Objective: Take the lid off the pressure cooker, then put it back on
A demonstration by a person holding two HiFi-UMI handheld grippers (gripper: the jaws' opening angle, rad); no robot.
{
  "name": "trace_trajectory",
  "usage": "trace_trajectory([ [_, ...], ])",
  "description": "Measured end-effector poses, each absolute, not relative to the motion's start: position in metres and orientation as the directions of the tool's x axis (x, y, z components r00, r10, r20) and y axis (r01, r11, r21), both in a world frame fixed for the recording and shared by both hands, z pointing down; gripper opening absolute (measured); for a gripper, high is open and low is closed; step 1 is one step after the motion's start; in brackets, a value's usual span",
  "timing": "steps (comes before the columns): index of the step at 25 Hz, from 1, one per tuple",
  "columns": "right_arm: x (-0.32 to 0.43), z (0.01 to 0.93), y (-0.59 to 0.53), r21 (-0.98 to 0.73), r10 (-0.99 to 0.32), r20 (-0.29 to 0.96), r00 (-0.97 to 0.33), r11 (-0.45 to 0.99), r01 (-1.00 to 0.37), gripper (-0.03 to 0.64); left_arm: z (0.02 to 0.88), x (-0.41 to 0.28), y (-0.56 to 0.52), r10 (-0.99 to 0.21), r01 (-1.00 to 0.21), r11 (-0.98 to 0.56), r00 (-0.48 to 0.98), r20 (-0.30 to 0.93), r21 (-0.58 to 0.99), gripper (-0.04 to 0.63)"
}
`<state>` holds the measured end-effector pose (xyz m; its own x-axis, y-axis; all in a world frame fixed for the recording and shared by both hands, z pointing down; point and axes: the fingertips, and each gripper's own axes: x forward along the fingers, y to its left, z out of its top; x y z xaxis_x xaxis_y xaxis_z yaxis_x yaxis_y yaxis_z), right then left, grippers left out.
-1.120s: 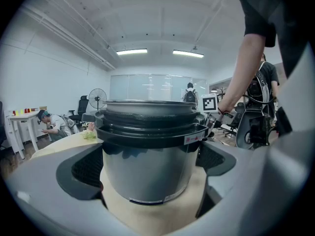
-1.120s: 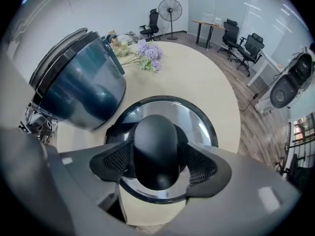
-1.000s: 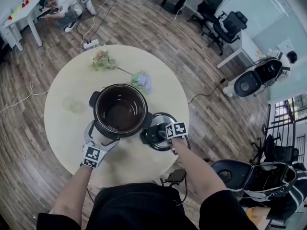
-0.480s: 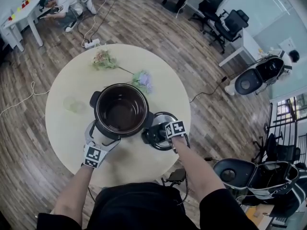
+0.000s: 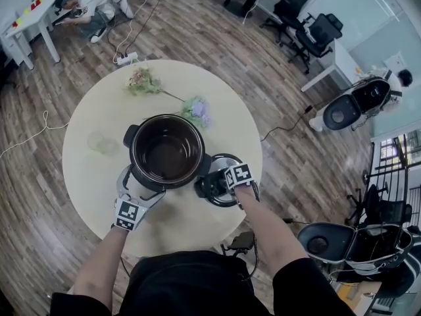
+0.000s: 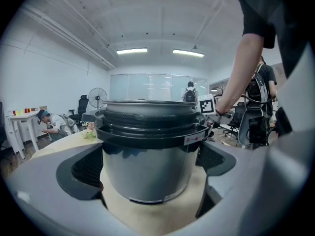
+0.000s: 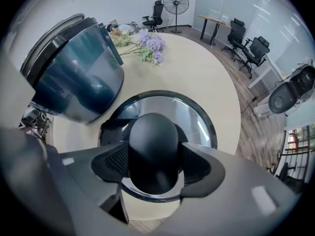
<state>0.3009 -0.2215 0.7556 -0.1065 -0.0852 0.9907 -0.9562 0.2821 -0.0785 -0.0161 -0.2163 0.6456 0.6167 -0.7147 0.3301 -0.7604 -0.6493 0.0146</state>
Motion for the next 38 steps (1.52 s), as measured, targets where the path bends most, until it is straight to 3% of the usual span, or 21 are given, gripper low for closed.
trace_trajectory([
  [2,0.298,0.754,-0.221,-0.072,-0.083,0.991,-0.102,0.304,-0.95,0.288,0.645,-0.016,-0.216,-0.714,-0.76,-0.649,0.616,0.333,0.015,0.591],
  [14,0.318,0.724,-0.231,-0.129,-0.055,0.987,-0.15,0.281,-0.951,0.284,0.646,-0.018,-0.216,-0.715,-0.761,-0.649,0.615,0.332,0.014,0.591],
  [27,0.372,0.578,-0.315,-0.067,-0.175,0.978,-0.112,0.245,-0.967,0.284,0.644,-0.017,-0.214,-0.715,-0.761,-0.648,0.618,0.329,0.02,0.591],
  [38,0.265,0.469,-0.369,-0.156,-0.233,0.942,-0.241,0.33,-0.931,0.284,0.645,-0.014,-0.213,-0.716,-0.761,-0.648,0.618,0.324,0.018,0.591],
])
